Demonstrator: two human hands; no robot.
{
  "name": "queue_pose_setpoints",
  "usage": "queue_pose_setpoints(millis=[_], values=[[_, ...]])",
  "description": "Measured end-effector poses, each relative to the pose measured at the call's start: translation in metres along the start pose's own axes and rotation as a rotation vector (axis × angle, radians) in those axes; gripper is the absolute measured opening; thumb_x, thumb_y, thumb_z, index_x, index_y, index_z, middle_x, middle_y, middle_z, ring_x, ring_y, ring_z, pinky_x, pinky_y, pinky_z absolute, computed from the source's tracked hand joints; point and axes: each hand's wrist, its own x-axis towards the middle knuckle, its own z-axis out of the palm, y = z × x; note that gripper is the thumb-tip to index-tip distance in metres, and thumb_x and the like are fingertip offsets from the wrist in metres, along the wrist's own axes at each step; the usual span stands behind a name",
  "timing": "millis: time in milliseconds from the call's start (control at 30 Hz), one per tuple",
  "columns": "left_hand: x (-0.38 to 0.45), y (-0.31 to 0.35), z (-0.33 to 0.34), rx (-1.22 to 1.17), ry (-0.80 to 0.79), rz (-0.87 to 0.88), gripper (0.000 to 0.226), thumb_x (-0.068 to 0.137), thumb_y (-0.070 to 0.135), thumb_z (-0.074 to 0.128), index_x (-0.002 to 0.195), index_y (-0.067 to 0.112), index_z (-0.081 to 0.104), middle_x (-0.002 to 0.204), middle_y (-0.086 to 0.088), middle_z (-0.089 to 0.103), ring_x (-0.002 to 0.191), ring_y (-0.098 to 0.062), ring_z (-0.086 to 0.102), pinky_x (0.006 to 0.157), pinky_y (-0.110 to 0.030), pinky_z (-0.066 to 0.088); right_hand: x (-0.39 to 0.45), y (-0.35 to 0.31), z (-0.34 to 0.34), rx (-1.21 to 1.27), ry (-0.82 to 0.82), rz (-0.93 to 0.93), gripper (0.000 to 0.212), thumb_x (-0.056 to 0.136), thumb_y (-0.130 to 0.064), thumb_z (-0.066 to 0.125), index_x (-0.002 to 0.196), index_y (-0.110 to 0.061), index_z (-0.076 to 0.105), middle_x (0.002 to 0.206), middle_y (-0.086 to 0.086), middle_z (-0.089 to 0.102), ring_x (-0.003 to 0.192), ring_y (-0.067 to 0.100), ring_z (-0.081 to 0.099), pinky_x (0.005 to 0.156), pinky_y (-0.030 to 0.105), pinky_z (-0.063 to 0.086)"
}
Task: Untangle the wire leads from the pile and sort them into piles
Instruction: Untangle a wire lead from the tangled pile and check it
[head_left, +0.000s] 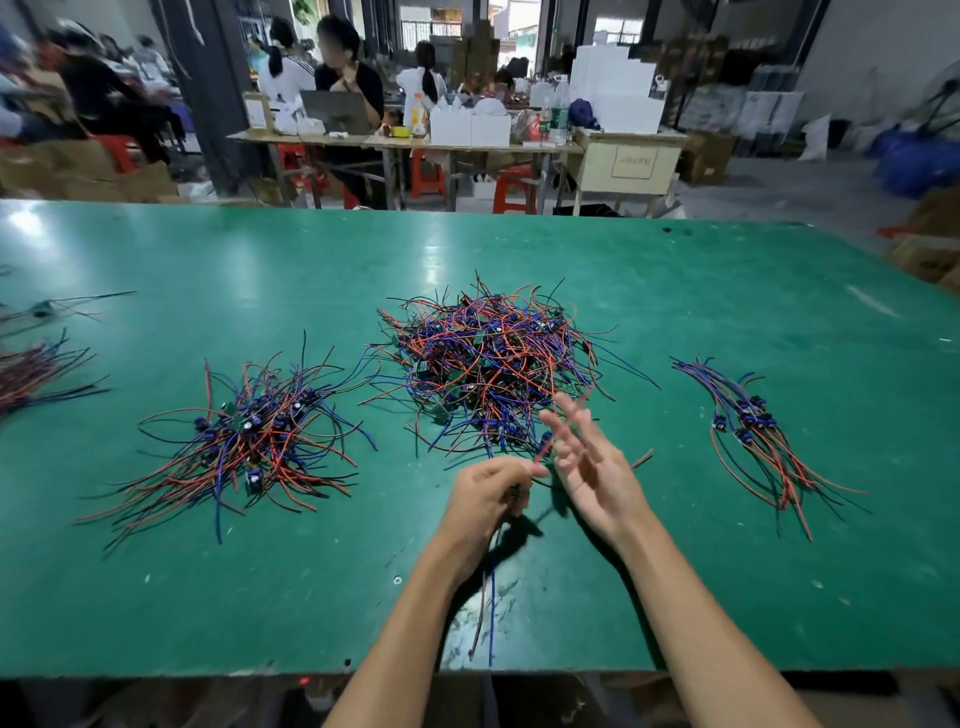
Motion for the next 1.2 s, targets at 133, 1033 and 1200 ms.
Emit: queue_pose_setpoints(millis=[133, 1033, 1200], values=[[0.004, 0.007, -0.013, -0.538, 0.139, -0.088, 0.015, 0.09, 0.024, 0.061, 0.096, 0.018, 0.073, 0.075, 0.004, 0.065, 0.068, -0.007, 0.063, 0.066, -0.023, 0.042, -0.018, 0.02, 0.003, -0.802, -0.052, -0.228, 0.026, 0.097, -0.018, 0.068, 0.122, -0.027, 0.066, 0.098, 0.001, 0.073, 0.069, 0.01, 0.059, 0.064, 0.018, 0.048], [-0.004, -0.01, -0.002, -0.013, 0.174, 0.185, 0.021, 0.089, 0.015, 0.071, 0.11, 0.015, 0.074, 0.106, -0.007, 0.077, 0.09, -0.011, 0.071, 0.072, -0.018, 0.054, -0.029, 0.002, 0.0, 0.019, 0.177, 0.01, 0.008, 0.1, -0.023, 0.059, 0.094, -0.02, 0.063, 0.078, 0.003, 0.072, 0.06, 0.008, 0.062, 0.056, 0.019, 0.053], [0.0, -0.005, 0.004, -0.041, 0.15, 0.062, 0.038, 0.091, 0.04, 0.061, 0.108, 0.008, 0.072, 0.095, -0.017, 0.077, 0.074, -0.018, 0.072, 0.067, -0.022, 0.058, -0.028, 0.002, 0.001, 0.049, 0.091, 0.053, 0.014, 0.099, -0.02, 0.058, 0.086, -0.017, 0.061, 0.071, -0.002, 0.061, 0.058, 0.005, 0.059, 0.056, 0.016, 0.052]])
